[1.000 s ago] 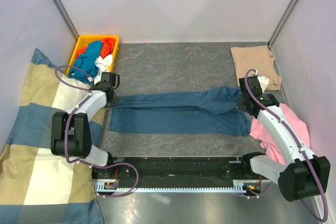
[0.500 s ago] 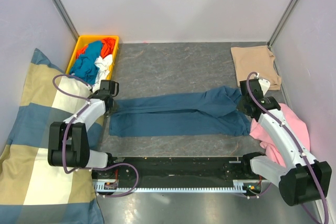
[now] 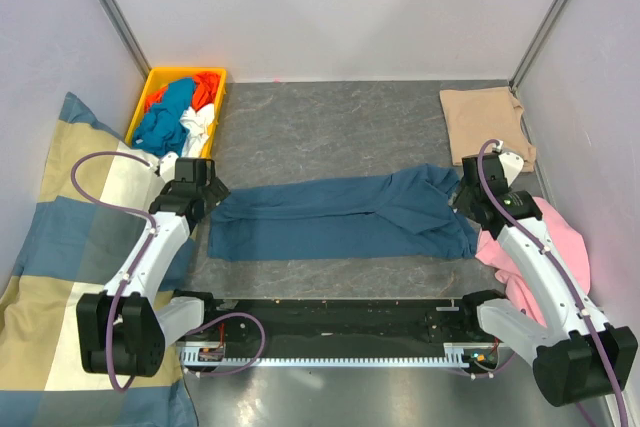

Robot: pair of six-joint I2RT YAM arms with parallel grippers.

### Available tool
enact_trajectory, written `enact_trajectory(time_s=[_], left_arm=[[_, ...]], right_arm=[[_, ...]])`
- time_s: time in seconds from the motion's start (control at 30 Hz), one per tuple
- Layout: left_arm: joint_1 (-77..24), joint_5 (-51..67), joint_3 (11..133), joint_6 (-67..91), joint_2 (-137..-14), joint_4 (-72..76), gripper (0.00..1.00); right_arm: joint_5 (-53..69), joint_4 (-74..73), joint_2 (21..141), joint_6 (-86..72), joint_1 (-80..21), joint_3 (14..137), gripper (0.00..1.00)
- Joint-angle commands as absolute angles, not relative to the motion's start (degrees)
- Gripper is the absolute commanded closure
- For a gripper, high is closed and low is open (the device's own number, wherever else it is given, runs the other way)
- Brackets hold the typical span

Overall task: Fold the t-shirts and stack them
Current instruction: Fold the tshirt

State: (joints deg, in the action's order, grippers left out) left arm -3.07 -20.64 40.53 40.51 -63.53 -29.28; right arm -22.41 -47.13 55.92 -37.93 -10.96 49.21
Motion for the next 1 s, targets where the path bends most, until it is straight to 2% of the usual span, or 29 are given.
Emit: enact_trajectory(time_s=[0.0, 0.2, 0.3, 0.7, 0.97], left_arm=[[-3.0, -19.4, 42.4, 40.5, -61.2, -27.7, 0.00], [-7.0, -14.9, 40.5, 38.2, -60.8, -21.3, 0.00], [-10.6, -13.5, 39.9, 37.4, -62.5, -17.2, 0.00], [-28.1, -13.9, 48.0, 36.5, -79.4, -9.8, 0.02], [-31.9, -14.6, 56.1, 34.4, -91.4, -8.4, 0.02]], right_arm=[[-17.0, -40.3, 58.6, -33.7, -10.7, 50.2, 0.38], [-3.4, -31.5, 63.5, -27.8, -11.0, 48.9, 0.33], [3.2, -29.3, 66.9, -23.2, -11.6, 50.4, 0.27], [6.9, -23.9, 81.2, -25.1, -22.4, 55.4, 0.16], [0.8, -25.2, 83.1, -27.2, -23.2, 56.1, 0.15]])
